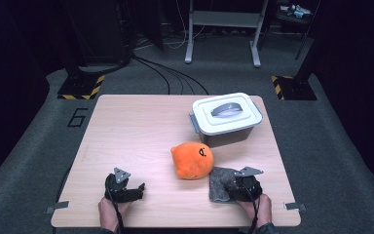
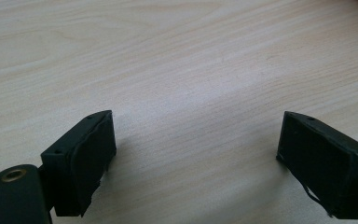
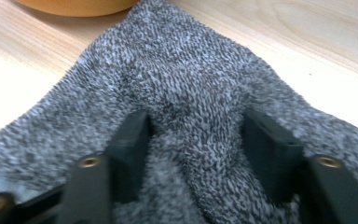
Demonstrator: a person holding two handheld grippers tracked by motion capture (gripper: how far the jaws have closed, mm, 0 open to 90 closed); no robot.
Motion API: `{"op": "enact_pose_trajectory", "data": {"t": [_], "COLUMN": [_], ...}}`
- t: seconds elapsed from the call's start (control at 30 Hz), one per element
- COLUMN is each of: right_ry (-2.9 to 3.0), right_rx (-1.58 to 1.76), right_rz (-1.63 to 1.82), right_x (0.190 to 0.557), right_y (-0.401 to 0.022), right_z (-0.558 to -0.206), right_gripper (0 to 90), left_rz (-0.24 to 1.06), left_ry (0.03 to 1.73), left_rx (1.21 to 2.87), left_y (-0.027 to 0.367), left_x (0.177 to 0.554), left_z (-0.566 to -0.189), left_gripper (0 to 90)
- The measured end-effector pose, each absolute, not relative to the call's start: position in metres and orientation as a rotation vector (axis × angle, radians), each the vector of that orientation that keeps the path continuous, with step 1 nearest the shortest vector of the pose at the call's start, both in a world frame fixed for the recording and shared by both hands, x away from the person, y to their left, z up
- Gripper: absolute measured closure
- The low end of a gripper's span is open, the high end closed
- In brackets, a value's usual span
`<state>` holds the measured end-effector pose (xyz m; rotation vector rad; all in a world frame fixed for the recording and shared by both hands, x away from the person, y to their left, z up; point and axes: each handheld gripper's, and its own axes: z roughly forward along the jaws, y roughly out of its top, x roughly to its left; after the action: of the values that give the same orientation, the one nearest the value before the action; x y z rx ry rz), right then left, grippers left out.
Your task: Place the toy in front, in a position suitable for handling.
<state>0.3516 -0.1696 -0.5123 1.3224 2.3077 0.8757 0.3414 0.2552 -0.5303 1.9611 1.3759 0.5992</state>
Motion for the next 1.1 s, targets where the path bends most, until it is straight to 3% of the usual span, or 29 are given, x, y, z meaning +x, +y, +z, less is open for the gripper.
{"op": "enact_pose_trajectory", "data": {"t": [0.2, 0.33, 1.1], "right_ry": [2.29, 2.285, 2.104], "right_rx": [1.328, 1.337, 1.372], "right_rz": [0.895, 0.901, 0.835], "right_x": [0.35, 0.349, 0.37], "right_y": [-0.173, -0.177, -0.251], "right_z": [-0.512, -0.51, -0.474], "right_gripper": [65.1, 72.0, 71.7], "left_rz": [0.606, 0.606, 0.604], "left_ry": [1.371, 1.37, 1.369], "left_rx": [1.954, 1.957, 1.969], "left_y": [0.256, 0.256, 0.256], "left_x": [0.342, 0.342, 0.342], "left_z": [-0.531, -0.531, -0.531], "left_gripper": [11.3, 11.4, 11.4]}}
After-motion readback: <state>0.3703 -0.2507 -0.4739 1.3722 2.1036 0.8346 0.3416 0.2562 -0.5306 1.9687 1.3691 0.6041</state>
